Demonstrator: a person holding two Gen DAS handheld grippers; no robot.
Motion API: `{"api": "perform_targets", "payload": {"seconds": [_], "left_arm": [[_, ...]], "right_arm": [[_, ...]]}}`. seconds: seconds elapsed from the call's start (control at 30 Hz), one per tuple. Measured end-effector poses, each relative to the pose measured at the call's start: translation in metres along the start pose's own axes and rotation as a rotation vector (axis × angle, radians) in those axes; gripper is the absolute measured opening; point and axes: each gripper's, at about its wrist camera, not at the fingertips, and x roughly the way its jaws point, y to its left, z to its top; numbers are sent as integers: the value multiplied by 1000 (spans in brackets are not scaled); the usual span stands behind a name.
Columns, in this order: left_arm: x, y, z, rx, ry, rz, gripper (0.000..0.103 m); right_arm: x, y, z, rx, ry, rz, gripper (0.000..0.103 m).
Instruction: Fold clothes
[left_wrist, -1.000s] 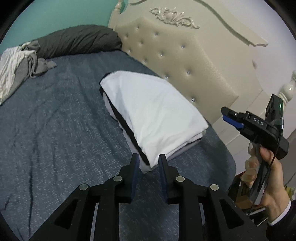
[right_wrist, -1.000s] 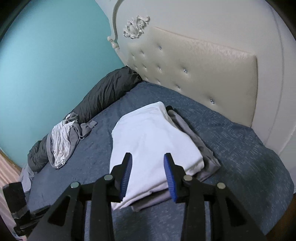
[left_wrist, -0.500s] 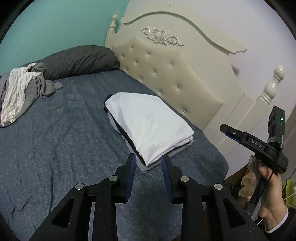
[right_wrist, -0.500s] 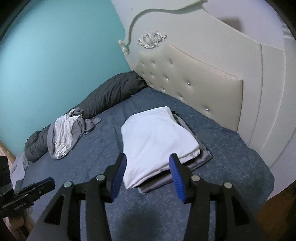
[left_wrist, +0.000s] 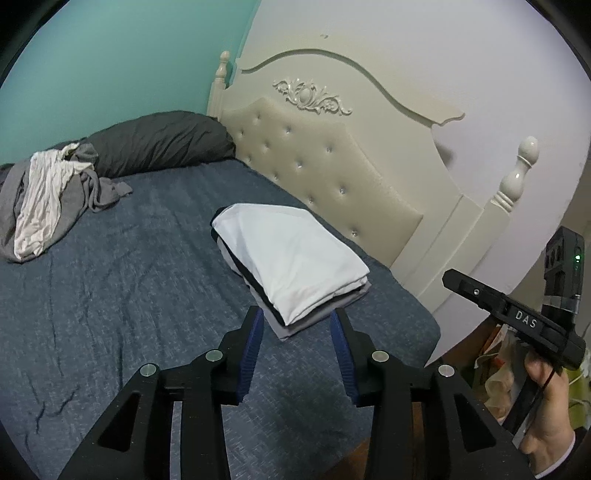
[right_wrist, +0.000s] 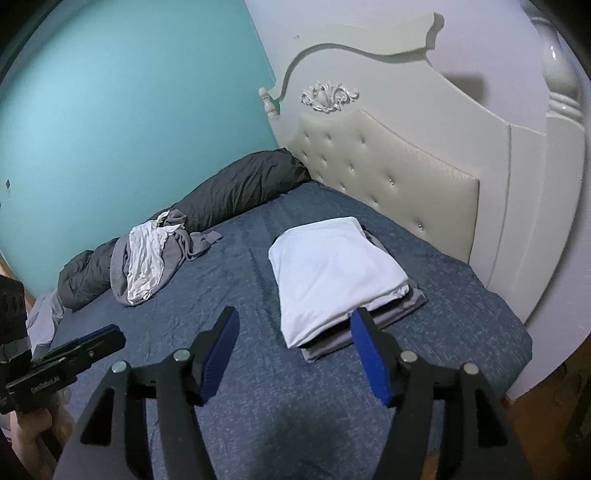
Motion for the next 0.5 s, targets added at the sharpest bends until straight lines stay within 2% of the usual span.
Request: {"api": "perform_targets", "payload": {"seconds": [0.2,0.3,0.5], "left_arm": [[-21,-1,-7,15,-16,4,43],[-32,-2,-10,20,-21,-10,48],[-52,-6,-16,30,-37,-24,55]], "right_arm": [[-23,22,-9,-36,-13,-18,66],[-33,28,-14,-38,-22,-12,78],[-46,39,-30,-45,-14,-22,81]]}}
